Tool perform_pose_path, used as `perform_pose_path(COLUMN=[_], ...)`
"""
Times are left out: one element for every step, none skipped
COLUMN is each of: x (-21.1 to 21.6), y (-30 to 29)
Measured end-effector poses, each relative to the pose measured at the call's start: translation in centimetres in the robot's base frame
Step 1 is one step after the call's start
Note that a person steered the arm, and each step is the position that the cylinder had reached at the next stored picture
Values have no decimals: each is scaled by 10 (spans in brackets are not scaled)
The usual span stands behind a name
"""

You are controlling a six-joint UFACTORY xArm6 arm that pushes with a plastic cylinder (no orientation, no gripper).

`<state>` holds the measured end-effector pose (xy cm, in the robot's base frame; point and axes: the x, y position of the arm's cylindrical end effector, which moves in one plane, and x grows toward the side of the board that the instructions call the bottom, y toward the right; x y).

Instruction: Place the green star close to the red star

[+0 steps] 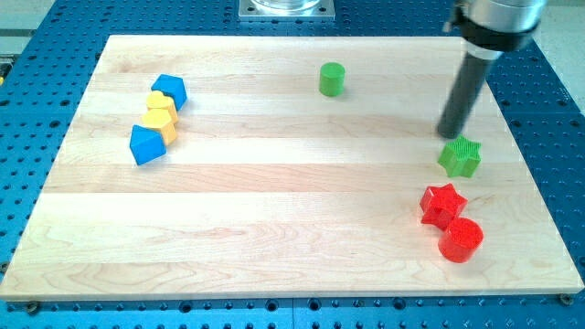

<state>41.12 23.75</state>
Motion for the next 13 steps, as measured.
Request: perform_pose_path(x=[35, 46, 46, 46, 26, 18, 29, 24, 32, 48, 48, 48, 58], y=[39, 34, 4, -25, -32, -64, -91, -120, -181, -159, -117, -102, -98])
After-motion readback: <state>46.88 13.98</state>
